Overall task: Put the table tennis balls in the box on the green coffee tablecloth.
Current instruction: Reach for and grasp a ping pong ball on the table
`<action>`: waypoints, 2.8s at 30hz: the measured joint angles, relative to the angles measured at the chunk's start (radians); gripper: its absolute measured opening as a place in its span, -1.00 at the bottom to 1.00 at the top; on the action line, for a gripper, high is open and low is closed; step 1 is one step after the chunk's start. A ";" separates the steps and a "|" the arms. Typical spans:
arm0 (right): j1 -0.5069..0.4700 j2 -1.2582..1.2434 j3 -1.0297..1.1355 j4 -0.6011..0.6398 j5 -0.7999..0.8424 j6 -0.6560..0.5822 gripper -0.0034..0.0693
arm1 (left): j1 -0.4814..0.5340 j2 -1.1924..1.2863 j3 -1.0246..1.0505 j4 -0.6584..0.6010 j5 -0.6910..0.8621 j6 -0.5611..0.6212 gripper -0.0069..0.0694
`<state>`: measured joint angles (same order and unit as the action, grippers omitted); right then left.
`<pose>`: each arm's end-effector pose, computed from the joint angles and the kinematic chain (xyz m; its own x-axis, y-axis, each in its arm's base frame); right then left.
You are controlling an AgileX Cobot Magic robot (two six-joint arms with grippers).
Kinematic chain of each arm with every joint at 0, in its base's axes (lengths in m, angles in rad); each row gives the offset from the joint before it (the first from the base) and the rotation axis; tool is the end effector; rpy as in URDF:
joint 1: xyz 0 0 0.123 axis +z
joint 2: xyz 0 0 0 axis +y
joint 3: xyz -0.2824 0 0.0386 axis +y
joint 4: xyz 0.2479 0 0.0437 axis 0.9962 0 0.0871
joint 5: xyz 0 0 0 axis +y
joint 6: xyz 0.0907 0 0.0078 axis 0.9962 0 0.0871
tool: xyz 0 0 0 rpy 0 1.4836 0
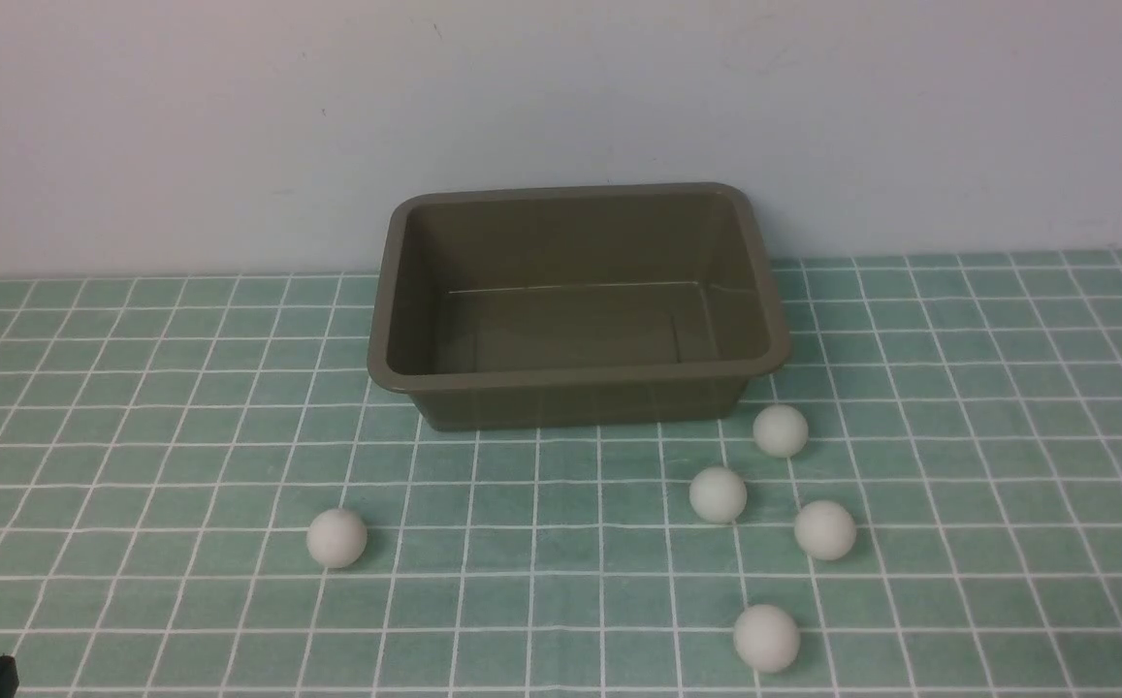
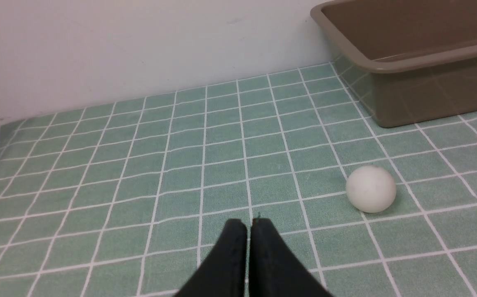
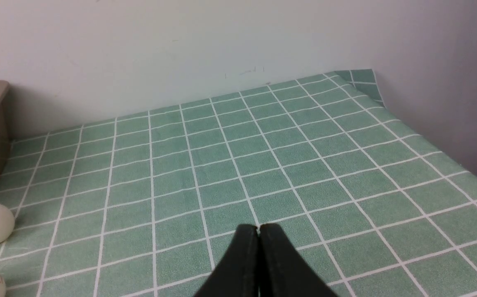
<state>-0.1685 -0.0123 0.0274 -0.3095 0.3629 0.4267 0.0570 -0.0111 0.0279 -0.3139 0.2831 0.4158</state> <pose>0.0503 -0.0186 0.1734 -0.2286 0.1758 -0.9575 0.3032 0.9475 0.1016 0.0550 -0.0048 0.1799 -0.1935 0.1021 -0.9758 0.0499 0.9943 0.0942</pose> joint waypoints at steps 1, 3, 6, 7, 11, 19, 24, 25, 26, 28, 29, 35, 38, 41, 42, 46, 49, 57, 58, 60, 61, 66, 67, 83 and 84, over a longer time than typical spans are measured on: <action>0.000 0.000 0.000 0.000 0.000 0.000 -0.95 | 0.000 0.000 0.000 0.000 0.000 0.000 -0.83; 0.000 0.000 0.000 0.000 0.000 0.000 -0.95 | 0.000 0.000 0.000 0.000 0.000 0.000 -0.83; 0.000 0.000 0.000 0.000 0.001 0.000 -0.95 | 0.000 0.000 0.000 0.000 0.000 0.000 -0.83; 0.000 0.000 0.000 0.000 0.001 0.000 -0.95 | 0.000 0.000 0.000 0.000 0.000 0.000 -0.83; 0.000 0.000 0.001 0.053 -0.038 0.008 -0.95 | 0.000 0.000 0.000 0.000 0.000 0.000 -0.83; 0.000 0.000 0.001 0.235 -0.363 0.051 -0.95 | 0.000 0.000 0.000 0.000 0.000 0.000 -0.83; 0.000 0.000 0.001 0.235 -0.563 0.051 -0.95 | 0.000 0.000 0.000 0.000 0.000 0.000 -0.83; 0.000 0.000 0.001 0.231 -0.595 0.051 -0.95 | 0.000 0.000 0.000 0.000 0.000 0.000 -0.83; 0.000 0.000 0.001 0.231 -0.627 0.052 -0.95 | 0.000 0.000 0.000 0.000 0.000 0.000 -0.83; 0.000 0.000 0.001 0.235 -0.682 0.064 -0.95 | 0.000 0.000 0.000 0.000 0.000 0.000 -0.83; 0.000 0.000 0.001 0.235 -0.712 0.078 -0.95 | 0.000 0.000 0.000 0.000 0.000 0.000 -0.83; 0.000 0.000 -0.120 -0.114 -0.684 0.232 -0.95 | 0.000 0.000 0.000 0.000 0.000 0.000 -0.83; 0.000 0.053 -0.270 -0.576 -0.624 0.482 -0.95 | 0.000 0.000 0.000 0.000 0.000 0.000 -0.83; 0.000 0.144 -0.360 -0.877 -0.614 0.759 -0.95 | 0.000 0.000 0.000 0.000 0.000 0.000 -0.83; 0.000 0.181 -0.389 -0.986 -0.618 0.837 -0.95 | 0.000 0.000 0.000 0.000 0.000 0.000 -0.83; -0.001 0.327 -0.478 -1.325 -0.694 1.207 -0.95 | 0.000 0.000 0.000 0.000 0.000 0.000 -0.83; -0.002 0.465 -0.529 -1.417 -0.787 1.341 -0.95 | 0.000 0.000 0.000 0.000 0.000 0.000 -0.83; -0.002 0.844 -0.804 -1.414 -0.899 1.354 -0.95 | 0.000 0.000 0.000 0.000 0.000 0.000 -0.83; -0.002 0.861 -0.835 -1.401 -0.884 1.341 -0.95 | 0.000 0.000 0.000 0.000 0.000 0.000 -0.83; -0.002 0.917 -0.957 -1.384 -0.775 1.265 -0.95 | 0.000 0.000 0.000 0.000 0.000 0.000 -0.83; -0.002 0.934 -0.999 -1.388 -0.715 1.224 -0.95 | 0.000 0.000 0.000 0.000 0.000 0.000 -0.83; -0.002 1.006 -1.125 -1.382 -0.165 0.888 -0.95 | 0.000 0.000 0.000 0.000 0.000 0.000 -0.83; -0.002 1.013 -1.125 -1.357 -0.095 0.846 -0.95 | 0.000 0.000 0.000 0.000 0.000 0.000 -0.83; 0.197 1.237 -1.117 0.656 0.371 -1.024 -0.95 | 0.000 0.000 0.000 0.000 0.000 0.000 -0.83; 0.227 1.267 -1.117 0.677 0.360 -1.034 -0.95 | 0.000 0.000 0.000 0.000 0.000 0.000 -0.83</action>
<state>0.0580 1.2547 -1.0892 0.3678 0.7232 -0.6069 0.0570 -0.0111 0.0279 -0.3139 0.2831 0.4158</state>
